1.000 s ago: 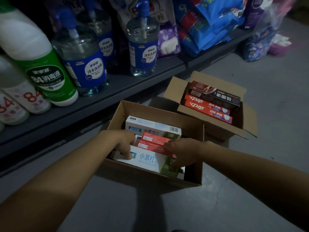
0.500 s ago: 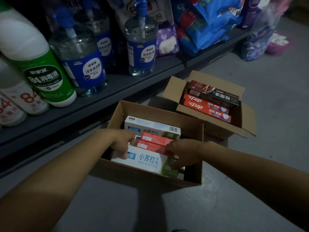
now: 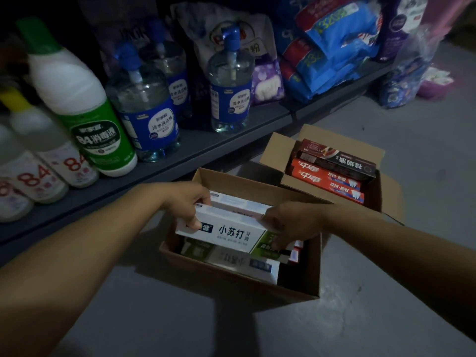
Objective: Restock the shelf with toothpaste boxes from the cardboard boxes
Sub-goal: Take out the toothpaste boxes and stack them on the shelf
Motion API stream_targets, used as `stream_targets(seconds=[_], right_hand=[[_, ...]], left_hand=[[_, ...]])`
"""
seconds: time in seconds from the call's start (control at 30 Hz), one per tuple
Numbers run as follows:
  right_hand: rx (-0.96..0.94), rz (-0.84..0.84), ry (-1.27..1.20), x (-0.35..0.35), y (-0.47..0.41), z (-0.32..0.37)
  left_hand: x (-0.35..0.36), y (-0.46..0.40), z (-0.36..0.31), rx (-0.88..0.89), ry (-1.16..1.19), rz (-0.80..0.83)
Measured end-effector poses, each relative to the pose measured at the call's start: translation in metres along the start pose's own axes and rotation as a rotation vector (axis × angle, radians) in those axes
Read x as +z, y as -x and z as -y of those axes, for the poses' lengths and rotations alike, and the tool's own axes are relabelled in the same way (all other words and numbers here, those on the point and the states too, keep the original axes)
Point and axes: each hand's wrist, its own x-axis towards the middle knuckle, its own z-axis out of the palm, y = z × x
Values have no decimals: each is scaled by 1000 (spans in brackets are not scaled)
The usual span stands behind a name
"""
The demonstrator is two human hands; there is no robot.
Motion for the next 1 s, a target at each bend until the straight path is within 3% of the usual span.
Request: stream_targets(seconds=[0.6,0.83,1.0], right_hand=[[-128,-466,373,-218,121,128],[-279,-644,475,-290,152,215],[-341,-725,465,-327,142,271]], left_hand=[[-181,202,-19,38,-186,-491],[-232,313,-6,-38,-159,-692],[-245,371,38,-130,1,-851]])
